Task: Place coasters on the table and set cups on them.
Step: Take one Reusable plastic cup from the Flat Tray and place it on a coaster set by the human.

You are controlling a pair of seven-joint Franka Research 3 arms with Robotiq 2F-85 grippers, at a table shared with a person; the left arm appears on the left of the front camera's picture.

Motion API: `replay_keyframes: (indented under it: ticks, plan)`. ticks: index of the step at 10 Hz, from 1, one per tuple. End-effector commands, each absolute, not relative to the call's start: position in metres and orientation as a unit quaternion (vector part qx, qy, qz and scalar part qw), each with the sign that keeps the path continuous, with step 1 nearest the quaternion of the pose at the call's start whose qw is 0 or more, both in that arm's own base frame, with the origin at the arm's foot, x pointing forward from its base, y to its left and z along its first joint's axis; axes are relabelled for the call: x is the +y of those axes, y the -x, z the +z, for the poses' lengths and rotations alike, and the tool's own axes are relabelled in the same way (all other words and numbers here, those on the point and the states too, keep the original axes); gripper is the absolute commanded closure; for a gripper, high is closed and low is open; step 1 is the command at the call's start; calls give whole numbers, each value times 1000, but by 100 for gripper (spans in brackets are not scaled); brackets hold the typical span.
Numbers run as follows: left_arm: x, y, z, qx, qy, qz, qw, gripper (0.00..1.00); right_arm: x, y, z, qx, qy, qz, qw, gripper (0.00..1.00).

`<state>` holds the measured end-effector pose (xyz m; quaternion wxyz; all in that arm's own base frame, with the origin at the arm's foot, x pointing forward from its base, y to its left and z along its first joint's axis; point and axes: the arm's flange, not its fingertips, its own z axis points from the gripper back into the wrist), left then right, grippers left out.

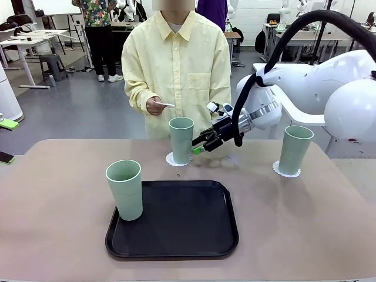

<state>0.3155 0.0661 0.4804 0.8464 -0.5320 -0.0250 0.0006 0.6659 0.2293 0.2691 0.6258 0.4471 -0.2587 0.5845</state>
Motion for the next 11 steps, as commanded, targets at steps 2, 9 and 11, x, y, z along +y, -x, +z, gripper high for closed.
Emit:
replay_keyframes:
  ticks: [2, 9, 11]
  plan:
    - [66, -316, 481, -32, 540, -6, 841, 0, 209, -635, 315, -225, -369, 566, 702, 0]
    - [66, -316, 481, -32, 540, -6, 841, 0, 174, -523, 465, -95, -119, 371, 916, 0]
    - [66, -316, 481, -32, 540, -6, 841, 0, 187, -487, 484, -63, -79, 324, 941, 0]
